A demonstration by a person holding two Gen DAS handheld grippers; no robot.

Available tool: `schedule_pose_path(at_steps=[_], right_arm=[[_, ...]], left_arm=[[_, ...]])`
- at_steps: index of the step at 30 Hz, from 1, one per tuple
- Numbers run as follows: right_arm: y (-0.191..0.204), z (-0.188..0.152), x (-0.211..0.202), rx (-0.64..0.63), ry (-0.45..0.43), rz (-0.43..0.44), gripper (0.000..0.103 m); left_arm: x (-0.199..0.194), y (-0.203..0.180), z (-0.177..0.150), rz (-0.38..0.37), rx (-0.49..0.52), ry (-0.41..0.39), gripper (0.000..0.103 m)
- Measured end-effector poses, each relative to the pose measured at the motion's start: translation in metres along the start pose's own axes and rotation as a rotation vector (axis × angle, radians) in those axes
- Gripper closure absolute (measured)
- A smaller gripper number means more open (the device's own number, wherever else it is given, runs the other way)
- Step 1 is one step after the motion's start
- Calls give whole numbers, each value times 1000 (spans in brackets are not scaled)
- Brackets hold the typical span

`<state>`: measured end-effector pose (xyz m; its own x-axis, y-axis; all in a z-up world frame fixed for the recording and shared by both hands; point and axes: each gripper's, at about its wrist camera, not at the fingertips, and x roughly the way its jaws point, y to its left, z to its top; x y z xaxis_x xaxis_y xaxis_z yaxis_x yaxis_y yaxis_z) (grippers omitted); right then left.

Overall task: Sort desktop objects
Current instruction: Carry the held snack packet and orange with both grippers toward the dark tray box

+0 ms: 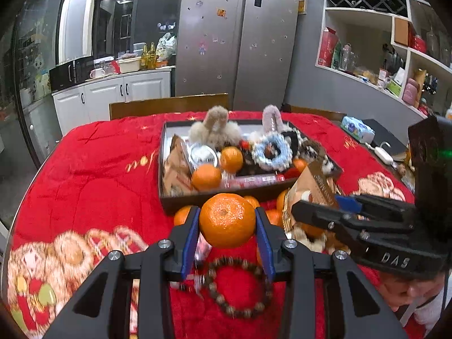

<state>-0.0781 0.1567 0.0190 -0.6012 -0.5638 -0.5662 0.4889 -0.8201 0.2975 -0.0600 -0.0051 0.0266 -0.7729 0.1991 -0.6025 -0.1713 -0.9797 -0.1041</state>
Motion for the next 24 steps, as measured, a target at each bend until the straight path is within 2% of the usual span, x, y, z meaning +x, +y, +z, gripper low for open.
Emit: schedule_pose_path(at_steps=[10, 17, 24], right_arm=[[-6, 41, 17, -17, -34, -12, 64], [-17, 62, 39, -25, -25, -25, 64], [-34, 83, 68, 21, 13, -38, 64]], left_arm=[[45, 28, 46, 2, -81, 68, 64], [68, 44, 64, 23, -97, 66, 64], [90, 49, 83, 51, -82, 48, 64]])
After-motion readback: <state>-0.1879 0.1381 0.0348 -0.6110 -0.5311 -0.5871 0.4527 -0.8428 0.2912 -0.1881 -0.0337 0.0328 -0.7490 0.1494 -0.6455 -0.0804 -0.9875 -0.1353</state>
